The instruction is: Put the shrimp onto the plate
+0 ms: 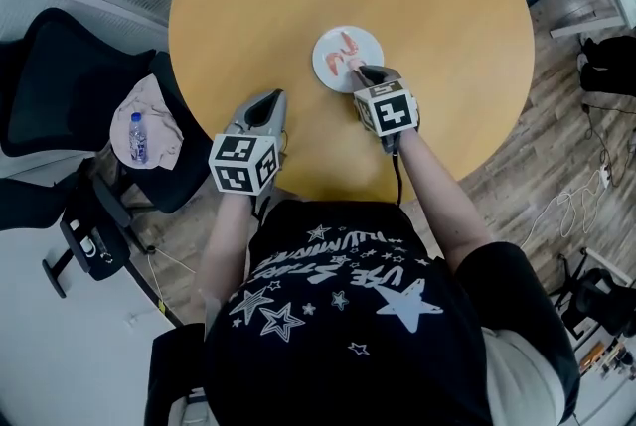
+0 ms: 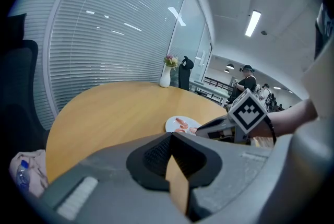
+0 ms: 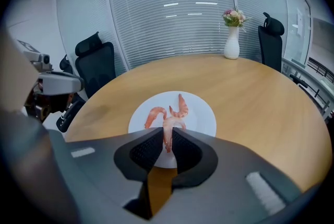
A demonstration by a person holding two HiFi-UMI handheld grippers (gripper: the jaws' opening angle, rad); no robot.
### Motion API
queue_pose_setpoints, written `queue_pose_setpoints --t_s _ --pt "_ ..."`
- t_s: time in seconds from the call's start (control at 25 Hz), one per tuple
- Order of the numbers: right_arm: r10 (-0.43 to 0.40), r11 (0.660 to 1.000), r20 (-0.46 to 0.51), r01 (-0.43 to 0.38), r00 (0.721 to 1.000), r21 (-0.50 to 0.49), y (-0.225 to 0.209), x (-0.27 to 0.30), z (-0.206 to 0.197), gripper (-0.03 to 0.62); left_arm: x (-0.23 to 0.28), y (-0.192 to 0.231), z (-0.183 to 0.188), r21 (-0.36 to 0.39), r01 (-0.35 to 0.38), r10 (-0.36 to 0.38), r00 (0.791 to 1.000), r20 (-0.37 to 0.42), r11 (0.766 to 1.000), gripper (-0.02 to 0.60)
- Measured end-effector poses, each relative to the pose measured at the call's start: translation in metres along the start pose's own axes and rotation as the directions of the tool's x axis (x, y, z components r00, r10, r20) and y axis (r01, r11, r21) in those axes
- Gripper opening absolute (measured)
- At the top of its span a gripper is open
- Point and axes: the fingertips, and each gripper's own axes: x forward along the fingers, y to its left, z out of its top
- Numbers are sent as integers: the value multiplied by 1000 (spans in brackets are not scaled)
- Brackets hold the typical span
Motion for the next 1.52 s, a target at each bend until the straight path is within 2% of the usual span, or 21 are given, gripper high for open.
queue_pose_setpoints --t_s 0.56,0.84,1.16,1.52 --pt "-21 1000 -56 22 998 15 -1 8 -7 60 -8 1 -17 -19 -12 12 1000 -17 1000 2" --pt "-13 1000 -56 14 998 5 3 6 -7 107 -16 3 -20 -20 -15 15 1000 -11 1000 2" --pt "-42 999 -40 43 998 14 5 -13 -4 107 -33 3 -21 -21 -15 16 1000 13 1000 2" --pt "-61 998 45 59 997 33 28 -46 1 104 -60 -4 -21 0 15 -15 998 55 1000 2"
